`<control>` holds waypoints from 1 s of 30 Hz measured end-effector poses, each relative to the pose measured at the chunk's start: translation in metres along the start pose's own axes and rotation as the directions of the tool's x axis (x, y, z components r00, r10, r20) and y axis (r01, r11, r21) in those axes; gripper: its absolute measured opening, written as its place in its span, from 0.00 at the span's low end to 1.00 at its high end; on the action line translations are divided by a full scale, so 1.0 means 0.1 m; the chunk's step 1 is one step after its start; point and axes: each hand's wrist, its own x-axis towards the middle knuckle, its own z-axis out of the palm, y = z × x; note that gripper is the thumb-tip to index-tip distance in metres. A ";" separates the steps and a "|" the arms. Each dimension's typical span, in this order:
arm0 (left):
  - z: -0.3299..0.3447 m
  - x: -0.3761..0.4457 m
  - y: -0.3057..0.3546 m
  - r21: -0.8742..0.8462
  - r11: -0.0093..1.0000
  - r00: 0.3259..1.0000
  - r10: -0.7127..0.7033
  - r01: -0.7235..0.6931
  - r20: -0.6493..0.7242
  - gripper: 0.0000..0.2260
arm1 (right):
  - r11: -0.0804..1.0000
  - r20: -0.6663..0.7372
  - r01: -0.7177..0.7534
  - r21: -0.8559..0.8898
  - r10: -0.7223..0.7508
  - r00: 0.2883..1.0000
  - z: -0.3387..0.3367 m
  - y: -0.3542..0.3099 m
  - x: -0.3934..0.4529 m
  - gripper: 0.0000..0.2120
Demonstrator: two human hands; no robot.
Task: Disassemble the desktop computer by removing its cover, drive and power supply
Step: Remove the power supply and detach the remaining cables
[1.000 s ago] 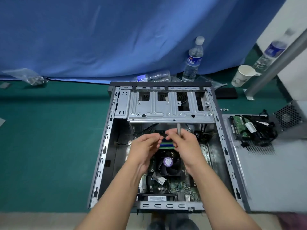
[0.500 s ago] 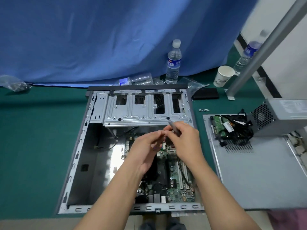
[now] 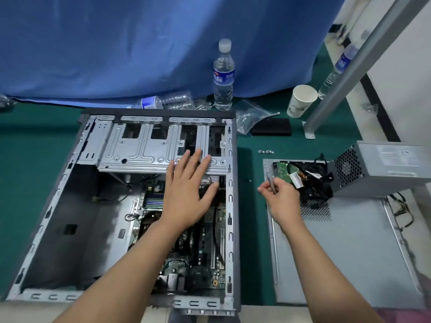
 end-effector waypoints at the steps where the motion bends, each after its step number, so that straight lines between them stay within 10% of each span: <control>1: 0.01 0.00 0.00 0.005 1.000 1.000 0.001 -0.001 -0.012 0.27 | 1.000 0.022 -0.008 -0.029 0.009 1.000 0.06 0.06 0.05 0.05; 16: 0.06 0.02 -0.01 -0.014 1.000 0.998 0.003 -0.004 -0.065 0.26 | 0.957 -0.076 -0.098 -0.274 0.079 0.994 0.51 0.17 0.46 0.05; 30: -0.10 -0.01 -0.04 -0.072 0.997 0.998 0.043 -0.039 0.050 0.28 | 0.995 -0.197 0.099 0.022 -0.093 0.976 0.27 -0.31 0.14 0.19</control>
